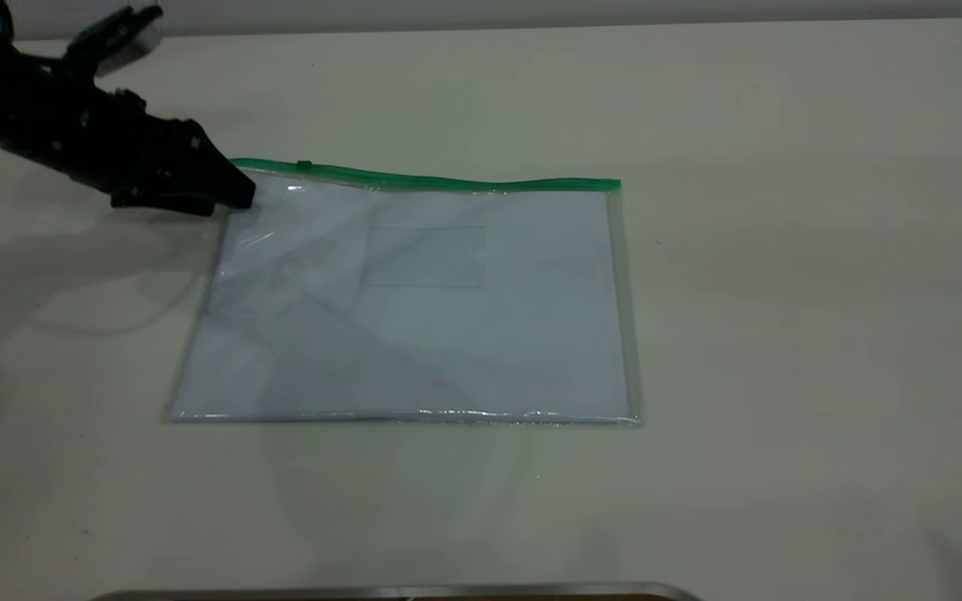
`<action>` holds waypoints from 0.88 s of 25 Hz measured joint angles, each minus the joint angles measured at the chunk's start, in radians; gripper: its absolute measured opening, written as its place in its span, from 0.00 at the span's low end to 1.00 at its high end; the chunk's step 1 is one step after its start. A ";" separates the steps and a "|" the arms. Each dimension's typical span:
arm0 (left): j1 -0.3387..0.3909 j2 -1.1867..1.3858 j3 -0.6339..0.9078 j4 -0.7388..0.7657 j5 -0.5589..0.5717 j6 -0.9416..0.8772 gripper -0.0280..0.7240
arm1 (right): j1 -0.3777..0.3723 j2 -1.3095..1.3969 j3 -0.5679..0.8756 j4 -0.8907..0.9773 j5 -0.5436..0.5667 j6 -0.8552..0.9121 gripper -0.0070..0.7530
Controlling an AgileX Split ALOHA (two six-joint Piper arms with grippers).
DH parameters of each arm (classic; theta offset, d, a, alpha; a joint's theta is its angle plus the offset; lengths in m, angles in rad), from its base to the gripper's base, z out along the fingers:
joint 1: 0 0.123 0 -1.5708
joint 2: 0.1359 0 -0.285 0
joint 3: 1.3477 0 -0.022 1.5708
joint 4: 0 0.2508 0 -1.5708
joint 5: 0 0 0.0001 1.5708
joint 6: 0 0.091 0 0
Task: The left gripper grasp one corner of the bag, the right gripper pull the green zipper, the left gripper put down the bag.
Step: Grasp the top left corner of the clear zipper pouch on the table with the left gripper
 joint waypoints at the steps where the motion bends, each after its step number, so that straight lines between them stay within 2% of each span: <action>1: 0.000 0.007 0.000 -0.007 0.000 0.007 0.81 | 0.000 0.000 0.000 0.000 0.000 0.000 0.78; 6: 0.000 0.027 0.000 -0.045 0.018 0.033 0.77 | 0.000 0.000 0.000 0.000 0.000 0.001 0.78; 13: 0.000 0.084 -0.021 -0.151 0.115 0.087 0.62 | 0.000 0.000 0.000 0.000 0.026 0.001 0.78; 16: 0.000 0.097 -0.029 -0.179 0.140 0.114 0.50 | 0.000 0.000 0.000 0.000 0.039 0.001 0.78; 22: 0.000 0.098 -0.047 -0.183 0.211 0.178 0.14 | 0.000 0.000 0.000 -0.001 0.038 0.001 0.78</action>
